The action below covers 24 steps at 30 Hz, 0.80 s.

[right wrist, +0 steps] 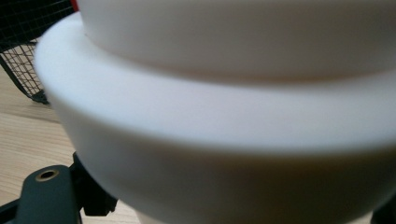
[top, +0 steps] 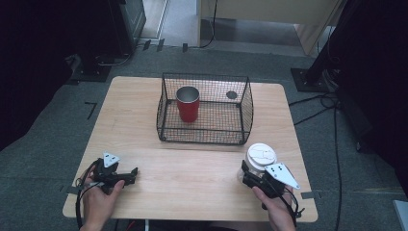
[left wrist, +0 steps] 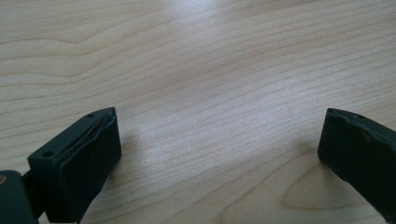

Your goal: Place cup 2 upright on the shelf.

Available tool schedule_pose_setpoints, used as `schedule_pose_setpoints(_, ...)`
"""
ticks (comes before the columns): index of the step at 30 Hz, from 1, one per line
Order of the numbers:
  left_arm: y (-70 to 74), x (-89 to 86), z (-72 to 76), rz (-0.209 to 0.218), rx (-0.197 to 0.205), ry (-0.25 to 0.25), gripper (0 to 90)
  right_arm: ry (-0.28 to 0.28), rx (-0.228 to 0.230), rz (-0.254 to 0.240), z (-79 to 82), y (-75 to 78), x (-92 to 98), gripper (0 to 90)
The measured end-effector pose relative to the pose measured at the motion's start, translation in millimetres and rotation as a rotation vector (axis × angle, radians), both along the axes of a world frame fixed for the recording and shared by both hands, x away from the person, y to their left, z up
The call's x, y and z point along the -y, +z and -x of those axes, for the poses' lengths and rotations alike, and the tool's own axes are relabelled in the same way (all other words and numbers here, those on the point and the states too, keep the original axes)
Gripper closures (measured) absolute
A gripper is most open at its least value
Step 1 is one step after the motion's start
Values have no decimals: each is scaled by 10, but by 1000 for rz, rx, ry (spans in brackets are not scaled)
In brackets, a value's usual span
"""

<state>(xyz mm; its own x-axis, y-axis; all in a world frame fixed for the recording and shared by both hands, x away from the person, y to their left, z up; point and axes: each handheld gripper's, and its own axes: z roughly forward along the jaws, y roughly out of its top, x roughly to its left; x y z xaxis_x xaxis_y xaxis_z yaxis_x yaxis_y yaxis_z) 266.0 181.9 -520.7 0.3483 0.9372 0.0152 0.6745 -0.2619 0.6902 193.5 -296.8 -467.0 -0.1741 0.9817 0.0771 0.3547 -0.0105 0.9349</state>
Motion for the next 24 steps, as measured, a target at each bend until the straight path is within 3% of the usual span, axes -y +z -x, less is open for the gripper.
schedule_pose_setpoints(8, 0, 0, 0, 0, 0, 0, 0, 14, 46, -9, 18, 122, -104, 167)
schedule_pose_setpoints(24, 0, 0, 0, 1, 0, 0, 0, 60, 74, -5, -89, 340, -363, 165)
